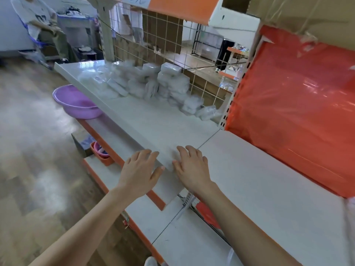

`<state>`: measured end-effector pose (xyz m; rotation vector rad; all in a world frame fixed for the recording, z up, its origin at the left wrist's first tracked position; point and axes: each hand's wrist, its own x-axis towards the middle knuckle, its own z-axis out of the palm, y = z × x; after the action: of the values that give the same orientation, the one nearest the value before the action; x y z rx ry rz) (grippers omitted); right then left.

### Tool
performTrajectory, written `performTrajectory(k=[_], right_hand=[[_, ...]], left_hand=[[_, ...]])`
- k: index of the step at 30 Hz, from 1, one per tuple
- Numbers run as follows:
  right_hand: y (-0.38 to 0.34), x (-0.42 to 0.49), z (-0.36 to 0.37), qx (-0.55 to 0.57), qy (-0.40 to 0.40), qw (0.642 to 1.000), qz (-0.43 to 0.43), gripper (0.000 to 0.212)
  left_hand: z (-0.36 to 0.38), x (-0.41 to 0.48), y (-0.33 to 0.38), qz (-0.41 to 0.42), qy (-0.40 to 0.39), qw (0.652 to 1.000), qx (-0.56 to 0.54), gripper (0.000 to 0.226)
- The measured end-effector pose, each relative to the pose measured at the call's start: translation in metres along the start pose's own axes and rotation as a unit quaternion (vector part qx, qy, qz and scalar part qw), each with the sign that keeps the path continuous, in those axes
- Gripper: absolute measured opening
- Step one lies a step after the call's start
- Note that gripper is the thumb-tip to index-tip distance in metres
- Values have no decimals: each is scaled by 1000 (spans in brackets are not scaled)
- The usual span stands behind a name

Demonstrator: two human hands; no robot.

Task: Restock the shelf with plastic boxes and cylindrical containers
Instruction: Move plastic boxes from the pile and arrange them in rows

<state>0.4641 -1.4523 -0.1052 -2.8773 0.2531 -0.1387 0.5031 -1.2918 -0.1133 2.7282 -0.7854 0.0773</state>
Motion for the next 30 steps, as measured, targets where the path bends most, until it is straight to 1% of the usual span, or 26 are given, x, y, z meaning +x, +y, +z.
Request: performTrajectory(k=[4,9,14,18,24,28,30], right_hand=[[6,51,-1,13,7,1000,26,48],[21,97,4,4,9,999,44,48],[38,127,4,-14,48,994,101,46],[48,153,2,-47,76,984,151,47],[39,198,0,-67,117,971,197,46],[30,232,2,-70,103,973,194,55],[29,246,4,-73,88,970,215,59]], left_hand=[[-1,52,-12,18,-8,1000,2,54],[1,110,-19,33,-9,999,9,54],[5,149,-28,64,-24,998,3,54],[4,183,-37,105,-28,994,-1,53],[1,228,-61,171,-36,985,-12,52],[1,250,-78,216,-47,975,-8,52],[3,258,-87,231,-52,971,-8,52]])
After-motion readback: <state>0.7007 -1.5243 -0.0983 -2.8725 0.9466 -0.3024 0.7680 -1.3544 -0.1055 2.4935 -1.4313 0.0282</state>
